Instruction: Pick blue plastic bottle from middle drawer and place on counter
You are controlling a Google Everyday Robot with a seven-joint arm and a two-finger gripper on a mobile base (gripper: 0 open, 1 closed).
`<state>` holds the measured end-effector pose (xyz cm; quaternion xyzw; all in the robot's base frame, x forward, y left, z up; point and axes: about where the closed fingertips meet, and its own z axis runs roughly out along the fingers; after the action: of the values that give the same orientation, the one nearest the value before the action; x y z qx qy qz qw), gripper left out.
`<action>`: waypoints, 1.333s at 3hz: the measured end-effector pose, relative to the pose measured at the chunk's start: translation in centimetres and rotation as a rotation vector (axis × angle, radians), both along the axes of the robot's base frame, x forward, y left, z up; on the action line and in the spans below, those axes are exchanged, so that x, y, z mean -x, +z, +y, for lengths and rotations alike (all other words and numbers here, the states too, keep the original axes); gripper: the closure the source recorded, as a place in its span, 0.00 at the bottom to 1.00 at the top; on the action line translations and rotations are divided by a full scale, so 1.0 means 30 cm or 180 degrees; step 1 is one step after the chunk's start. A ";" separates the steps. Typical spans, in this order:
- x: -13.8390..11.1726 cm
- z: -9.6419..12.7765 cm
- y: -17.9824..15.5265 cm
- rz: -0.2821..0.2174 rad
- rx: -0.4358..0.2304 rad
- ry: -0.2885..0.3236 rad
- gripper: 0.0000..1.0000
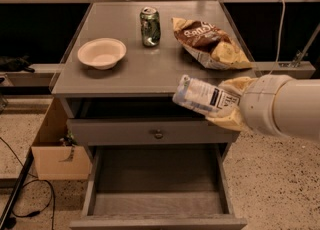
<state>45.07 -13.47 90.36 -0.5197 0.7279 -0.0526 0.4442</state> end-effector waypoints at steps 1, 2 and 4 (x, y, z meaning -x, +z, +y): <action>-0.107 0.002 0.028 -0.0016 0.0044 0.0098 1.00; -0.229 -0.002 0.050 -0.0041 0.0138 0.0214 1.00; -0.438 0.155 -0.055 0.0162 0.0424 0.0567 1.00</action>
Offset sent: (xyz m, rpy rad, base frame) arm 0.1134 -0.0046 0.0237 -0.0793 -0.0242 0.1065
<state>58.20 -8.81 88.71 -0.6118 0.6847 -0.0480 0.3930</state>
